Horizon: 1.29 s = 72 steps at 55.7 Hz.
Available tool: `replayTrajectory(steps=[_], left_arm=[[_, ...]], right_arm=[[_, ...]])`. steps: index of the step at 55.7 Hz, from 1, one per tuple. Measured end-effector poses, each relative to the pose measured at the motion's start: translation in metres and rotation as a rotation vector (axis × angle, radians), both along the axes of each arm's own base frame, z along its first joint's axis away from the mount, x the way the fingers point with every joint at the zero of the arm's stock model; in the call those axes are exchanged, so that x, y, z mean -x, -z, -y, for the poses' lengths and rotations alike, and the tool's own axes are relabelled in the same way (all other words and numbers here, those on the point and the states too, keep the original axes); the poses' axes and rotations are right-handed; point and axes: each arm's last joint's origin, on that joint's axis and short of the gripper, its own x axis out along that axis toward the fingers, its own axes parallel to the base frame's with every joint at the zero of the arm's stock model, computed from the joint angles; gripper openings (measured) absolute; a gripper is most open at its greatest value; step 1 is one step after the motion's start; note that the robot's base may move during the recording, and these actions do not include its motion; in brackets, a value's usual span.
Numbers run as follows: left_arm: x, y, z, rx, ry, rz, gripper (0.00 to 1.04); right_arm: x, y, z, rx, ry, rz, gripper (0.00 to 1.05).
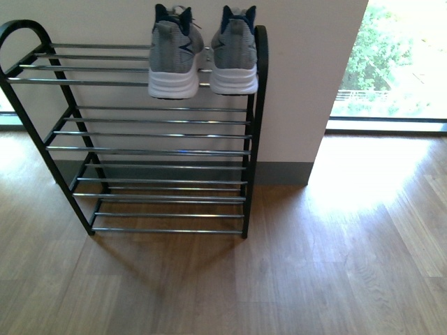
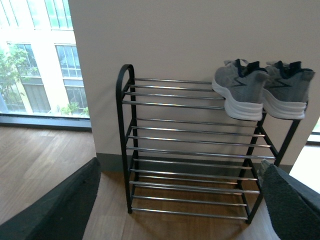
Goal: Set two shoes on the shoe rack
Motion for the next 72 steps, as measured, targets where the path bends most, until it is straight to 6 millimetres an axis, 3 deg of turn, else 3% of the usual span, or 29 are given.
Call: replayTrajectory(steps=[72], left_arm=[[0.0000, 0.0000, 0.0000, -0.002, 0.000, 0.000, 0.95]], right_arm=[[0.0000, 0.0001, -0.0002, 0.000, 0.000, -0.002, 0.96]])
